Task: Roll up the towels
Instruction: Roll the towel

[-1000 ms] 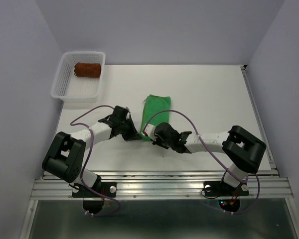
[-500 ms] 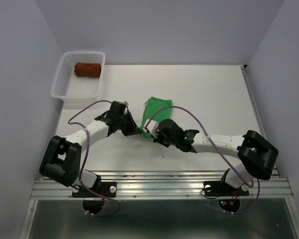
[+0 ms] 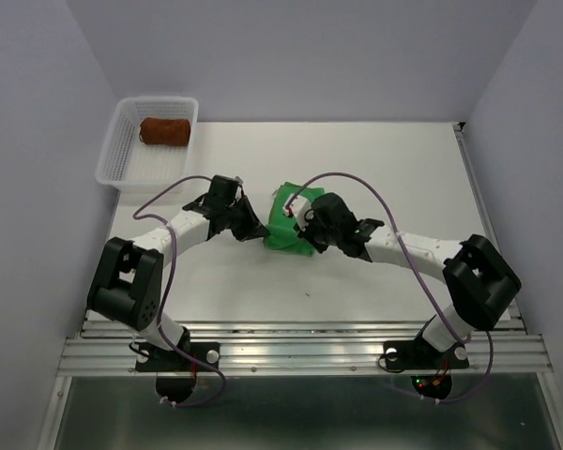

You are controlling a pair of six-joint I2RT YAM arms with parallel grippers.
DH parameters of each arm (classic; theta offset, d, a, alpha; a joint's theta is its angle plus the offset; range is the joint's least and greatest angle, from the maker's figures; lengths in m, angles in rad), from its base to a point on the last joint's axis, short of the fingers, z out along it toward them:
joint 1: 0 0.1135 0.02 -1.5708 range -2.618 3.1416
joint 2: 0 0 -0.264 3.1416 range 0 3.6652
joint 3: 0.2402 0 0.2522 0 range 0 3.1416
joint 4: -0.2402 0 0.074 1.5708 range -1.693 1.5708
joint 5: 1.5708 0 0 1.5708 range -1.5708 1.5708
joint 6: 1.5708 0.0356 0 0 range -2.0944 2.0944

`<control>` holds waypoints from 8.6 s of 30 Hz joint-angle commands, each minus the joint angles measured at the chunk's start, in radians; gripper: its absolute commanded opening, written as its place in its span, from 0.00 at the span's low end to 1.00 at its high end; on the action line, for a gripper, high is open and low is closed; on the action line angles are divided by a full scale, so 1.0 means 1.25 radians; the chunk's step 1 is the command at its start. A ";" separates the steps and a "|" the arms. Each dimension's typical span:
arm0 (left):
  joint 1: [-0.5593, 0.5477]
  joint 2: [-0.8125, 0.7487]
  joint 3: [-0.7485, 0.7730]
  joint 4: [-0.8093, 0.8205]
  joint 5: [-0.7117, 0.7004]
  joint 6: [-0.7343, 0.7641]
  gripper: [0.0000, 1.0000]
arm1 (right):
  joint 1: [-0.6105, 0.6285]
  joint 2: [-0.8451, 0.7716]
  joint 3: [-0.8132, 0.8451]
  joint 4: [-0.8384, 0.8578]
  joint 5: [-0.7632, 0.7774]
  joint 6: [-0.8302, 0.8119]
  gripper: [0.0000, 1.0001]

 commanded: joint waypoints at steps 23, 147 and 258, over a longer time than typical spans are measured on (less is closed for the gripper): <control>0.025 0.075 0.071 -0.015 -0.030 0.043 0.48 | -0.093 0.190 0.189 -0.122 -0.117 -0.064 0.01; 0.055 -0.028 0.082 -0.127 0.007 0.101 0.75 | -0.153 0.271 0.303 -0.209 -0.508 0.223 0.01; 0.000 0.273 0.422 -0.437 -0.125 0.070 0.00 | 0.133 0.123 0.154 0.022 0.073 -0.115 0.70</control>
